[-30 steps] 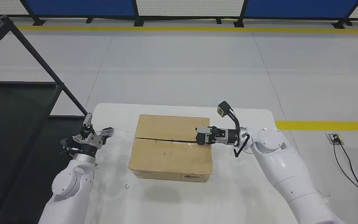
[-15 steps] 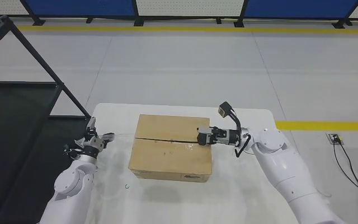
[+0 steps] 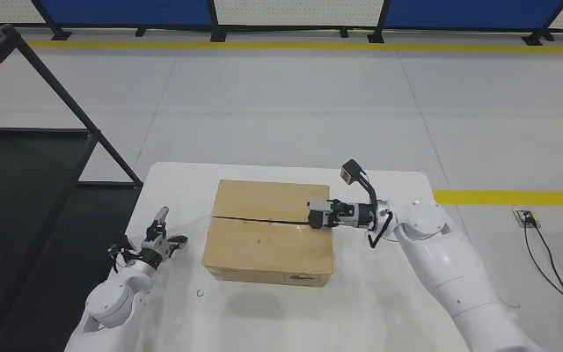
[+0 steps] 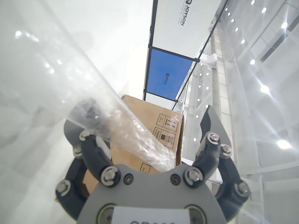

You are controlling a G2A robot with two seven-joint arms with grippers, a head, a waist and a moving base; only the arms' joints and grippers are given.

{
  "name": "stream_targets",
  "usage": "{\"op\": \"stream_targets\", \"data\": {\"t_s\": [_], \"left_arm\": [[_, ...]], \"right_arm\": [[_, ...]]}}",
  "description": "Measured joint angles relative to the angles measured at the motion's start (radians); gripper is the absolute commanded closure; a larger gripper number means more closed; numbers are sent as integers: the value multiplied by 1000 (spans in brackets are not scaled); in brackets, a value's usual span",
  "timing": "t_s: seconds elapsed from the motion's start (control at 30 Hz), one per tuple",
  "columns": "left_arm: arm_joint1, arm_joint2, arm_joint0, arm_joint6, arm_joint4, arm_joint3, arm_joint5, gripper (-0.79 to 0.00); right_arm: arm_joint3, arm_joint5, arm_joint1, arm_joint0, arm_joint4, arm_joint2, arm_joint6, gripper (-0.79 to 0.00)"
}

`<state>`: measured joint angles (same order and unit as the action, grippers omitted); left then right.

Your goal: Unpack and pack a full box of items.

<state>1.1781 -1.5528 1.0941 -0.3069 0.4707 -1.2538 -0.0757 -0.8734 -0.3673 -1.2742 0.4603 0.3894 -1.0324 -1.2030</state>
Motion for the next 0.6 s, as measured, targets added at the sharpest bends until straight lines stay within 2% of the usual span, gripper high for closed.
{"op": "stream_targets", "data": {"t_s": [0.2,0.33,0.6], "left_arm": [[-2,0,29,-20,-18,-31,-11,-785],[1,-3,48,10,-4,-51,30,-785],[16,1,8,103,61,-19,90,-785]], "right_arm": [[-6,-1,1,4,-1,0,-2,-785],[-12,-2,2,8,0,-1,-2,-785],[-31,-2,5,21,-7,-3,0,-785]]}}
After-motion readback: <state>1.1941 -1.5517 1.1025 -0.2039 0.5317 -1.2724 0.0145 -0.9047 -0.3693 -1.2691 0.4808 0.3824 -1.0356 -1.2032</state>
